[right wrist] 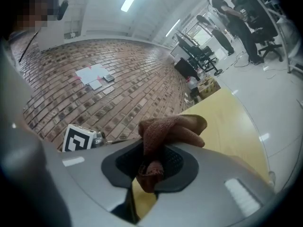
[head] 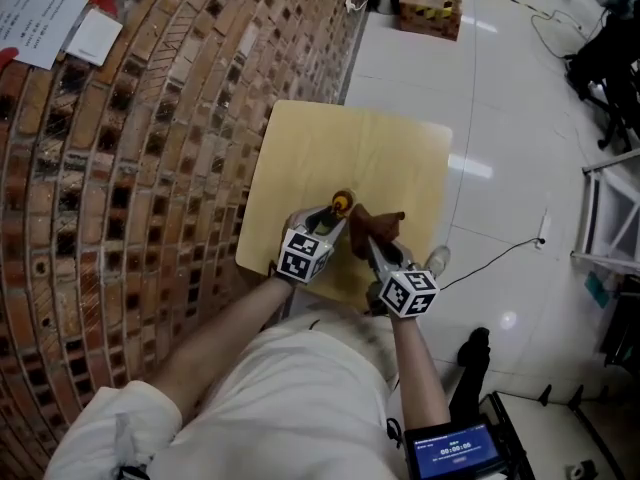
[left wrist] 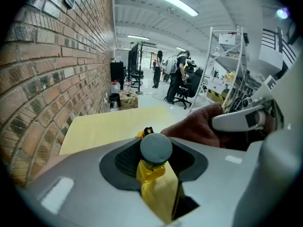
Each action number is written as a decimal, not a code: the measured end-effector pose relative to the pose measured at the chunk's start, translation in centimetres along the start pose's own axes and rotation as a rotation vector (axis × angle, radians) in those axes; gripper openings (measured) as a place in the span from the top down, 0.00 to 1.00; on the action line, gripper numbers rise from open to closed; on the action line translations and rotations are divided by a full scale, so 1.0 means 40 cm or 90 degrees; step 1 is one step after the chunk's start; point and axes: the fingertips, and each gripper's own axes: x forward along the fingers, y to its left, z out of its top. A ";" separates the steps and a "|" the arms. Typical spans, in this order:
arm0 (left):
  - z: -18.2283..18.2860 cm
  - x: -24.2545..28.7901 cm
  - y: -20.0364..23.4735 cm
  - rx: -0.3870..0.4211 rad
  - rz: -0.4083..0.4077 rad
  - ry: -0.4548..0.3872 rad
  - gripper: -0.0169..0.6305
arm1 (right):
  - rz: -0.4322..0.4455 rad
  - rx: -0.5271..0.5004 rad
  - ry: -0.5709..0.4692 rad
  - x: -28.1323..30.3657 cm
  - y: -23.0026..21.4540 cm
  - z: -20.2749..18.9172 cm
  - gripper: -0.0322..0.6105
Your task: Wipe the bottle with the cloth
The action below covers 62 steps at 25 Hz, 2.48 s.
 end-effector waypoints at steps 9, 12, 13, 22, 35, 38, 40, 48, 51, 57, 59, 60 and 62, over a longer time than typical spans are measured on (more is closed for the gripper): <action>0.008 -0.026 0.008 0.002 -0.016 -0.010 0.69 | -0.015 0.015 0.008 -0.026 -0.023 -0.043 0.84; 0.003 -0.031 0.016 -0.010 -0.031 -0.010 0.69 | -0.010 0.020 0.000 -0.017 -0.019 -0.043 0.84; 0.002 -0.031 0.018 -0.012 -0.034 -0.010 0.69 | -0.005 0.023 -0.004 -0.011 -0.014 -0.040 0.84; 0.001 -0.036 -0.020 0.020 -0.078 0.005 0.69 | 0.076 0.058 -0.002 0.106 0.036 -0.042 0.84; -0.001 -0.037 -0.027 0.019 -0.075 0.014 0.70 | -0.079 0.016 0.103 0.208 -0.136 -0.182 0.85; -0.006 -0.034 -0.032 0.013 -0.072 0.018 0.69 | -0.136 -0.017 0.160 0.217 -0.195 -0.244 0.85; -0.007 -0.032 -0.033 0.007 -0.064 0.020 0.69 | -0.175 -0.048 0.201 0.222 -0.228 -0.277 0.85; -0.003 -0.025 -0.021 -0.078 0.019 0.028 0.69 | -0.175 0.027 0.102 0.143 -0.256 -0.217 0.85; 0.000 -0.022 -0.014 -0.146 0.065 0.031 0.69 | -0.123 0.058 0.011 0.065 -0.217 -0.148 0.85; -0.014 -0.029 0.018 -0.322 0.121 0.036 0.68 | 0.066 0.039 -0.059 0.017 -0.030 -0.082 0.85; -0.027 -0.027 0.021 -0.374 0.122 0.048 0.68 | 0.090 0.018 -0.032 0.046 0.007 -0.108 0.85; -0.033 -0.027 0.020 -0.393 0.120 0.056 0.68 | 0.093 0.010 -0.018 0.061 0.014 -0.126 0.85; -0.041 -0.027 0.013 -0.417 0.114 0.070 0.68 | 0.088 0.003 0.008 0.090 0.011 -0.160 0.85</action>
